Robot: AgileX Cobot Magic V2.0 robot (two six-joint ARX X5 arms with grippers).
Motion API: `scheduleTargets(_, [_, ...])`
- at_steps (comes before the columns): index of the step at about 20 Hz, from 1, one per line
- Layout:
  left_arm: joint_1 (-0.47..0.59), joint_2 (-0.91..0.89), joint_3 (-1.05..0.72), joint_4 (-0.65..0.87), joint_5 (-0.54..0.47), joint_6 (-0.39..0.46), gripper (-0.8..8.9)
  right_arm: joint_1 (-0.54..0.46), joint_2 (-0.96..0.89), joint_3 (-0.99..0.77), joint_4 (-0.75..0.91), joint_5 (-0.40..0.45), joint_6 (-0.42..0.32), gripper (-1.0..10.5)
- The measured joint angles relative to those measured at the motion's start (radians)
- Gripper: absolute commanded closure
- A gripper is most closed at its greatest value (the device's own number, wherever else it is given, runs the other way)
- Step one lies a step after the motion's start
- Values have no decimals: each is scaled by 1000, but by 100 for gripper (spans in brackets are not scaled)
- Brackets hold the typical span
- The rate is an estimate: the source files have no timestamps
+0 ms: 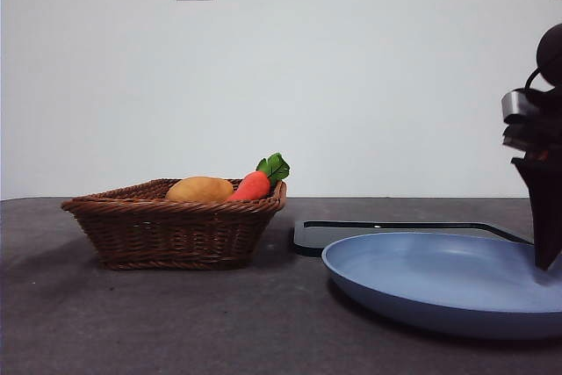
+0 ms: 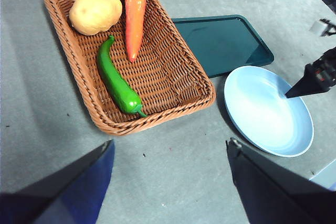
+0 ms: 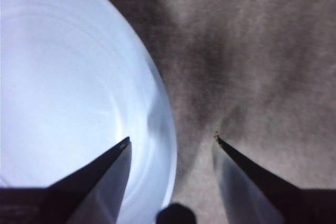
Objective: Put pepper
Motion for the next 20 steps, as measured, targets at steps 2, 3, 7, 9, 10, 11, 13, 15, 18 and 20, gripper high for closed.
scheduleTargets(2, [0,0,0,0,0,0,439,3,12,0,7,0,0,788])
scheduleTargets(3, [0,0,0,0,0,0,439,7,17,0,8,0,0,855])
scheduleTargets(7, [0,1,0,0,0,0,439,7,18,2,8,-9,-1,941])
scheduleTargets(9, [0,14,0,0,0,-1,439,6,18,4,8,-12,0,941])
scheduleTargets(10, [0,27,0,0,0,-2,439,6,15,4,6,-12,0,941])
scheduleTargets(11, [-1,42,0,0,-1,-8,439,6,3,4,4,-16,0,941])
scheduleTargets(13, [-16,80,10,6,-9,-13,439,6,-64,4,3,-48,1,941])
scheduleTargets(15, [-48,134,44,31,-45,-28,439,6,-164,4,1,-47,8,941])
scheduleTargets(18, [-118,254,121,55,-133,-43,439,6,-330,6,-31,-46,16,941])
scheduleTargets(20, [-173,364,184,54,-188,-54,439,6,-431,6,-52,-45,21,941])
